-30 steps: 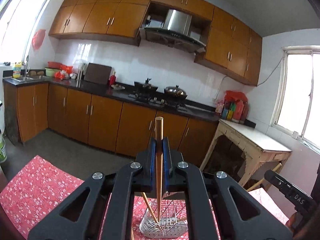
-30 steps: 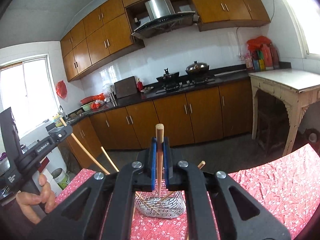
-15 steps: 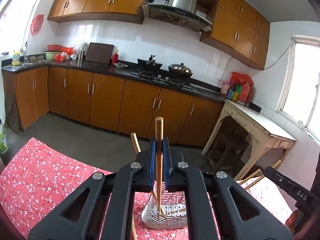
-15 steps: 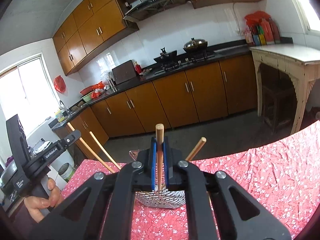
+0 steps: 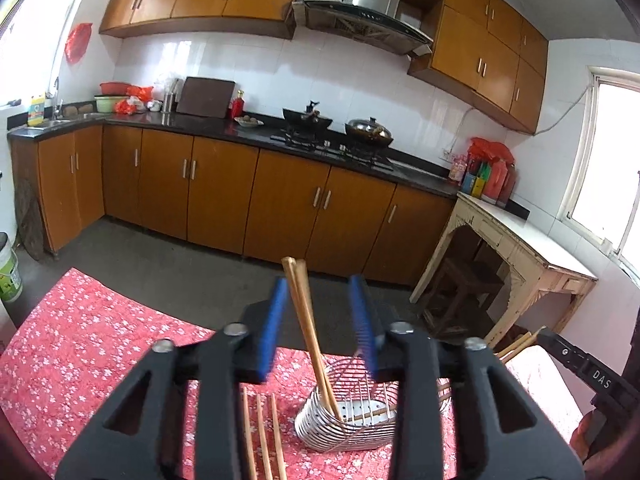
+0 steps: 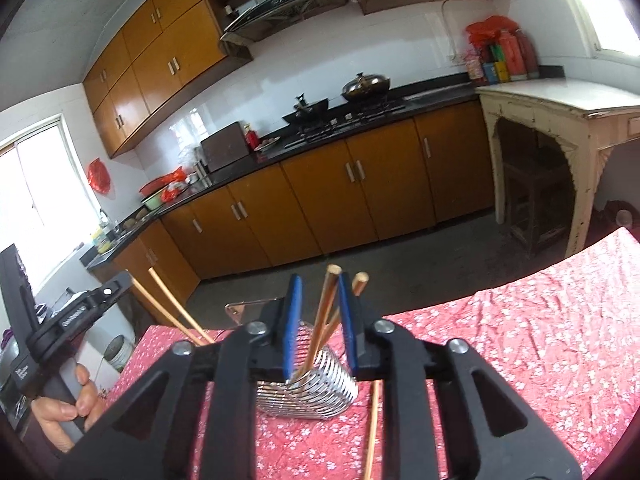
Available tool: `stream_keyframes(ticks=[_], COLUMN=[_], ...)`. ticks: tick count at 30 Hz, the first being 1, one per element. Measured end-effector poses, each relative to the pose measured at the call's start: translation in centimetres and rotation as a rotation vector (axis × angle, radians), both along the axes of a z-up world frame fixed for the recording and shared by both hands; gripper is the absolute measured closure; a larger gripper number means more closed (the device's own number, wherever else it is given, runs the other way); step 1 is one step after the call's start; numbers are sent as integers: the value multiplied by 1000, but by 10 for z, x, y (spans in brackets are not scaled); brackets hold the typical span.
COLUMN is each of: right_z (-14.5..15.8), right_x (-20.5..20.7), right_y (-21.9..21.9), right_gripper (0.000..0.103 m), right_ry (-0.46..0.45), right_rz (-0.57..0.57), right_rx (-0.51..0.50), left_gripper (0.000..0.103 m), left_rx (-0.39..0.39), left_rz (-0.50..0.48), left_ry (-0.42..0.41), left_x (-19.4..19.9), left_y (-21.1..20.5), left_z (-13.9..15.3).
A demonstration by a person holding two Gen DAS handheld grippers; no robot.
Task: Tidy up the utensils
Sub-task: 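Drop the chopsticks into the wire holder by opening both tools, then withdraw both open tools back over the loose chopsticks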
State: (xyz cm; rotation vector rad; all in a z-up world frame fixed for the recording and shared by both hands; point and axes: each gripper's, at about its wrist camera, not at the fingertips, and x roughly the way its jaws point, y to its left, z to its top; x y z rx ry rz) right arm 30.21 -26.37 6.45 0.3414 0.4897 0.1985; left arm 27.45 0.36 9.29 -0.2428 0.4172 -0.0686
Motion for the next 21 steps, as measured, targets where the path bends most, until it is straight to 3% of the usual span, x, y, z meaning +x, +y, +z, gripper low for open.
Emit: stream_keyframes(ticks=[11,21], right_z=[12,-20], right_x=[-32,-64], right_y=[-17,-29], right_gripper=[78,78], right_ry=[-39,26], right_rz=[-58,-74], right_rx=[-27,-45], left_gripper=[66,66], left_rx=[-12,14], left_rz=[31,50], left_ry=[-29,13], left_x=[-23,-55], left_y=[14,35], left_z=[13,-8])
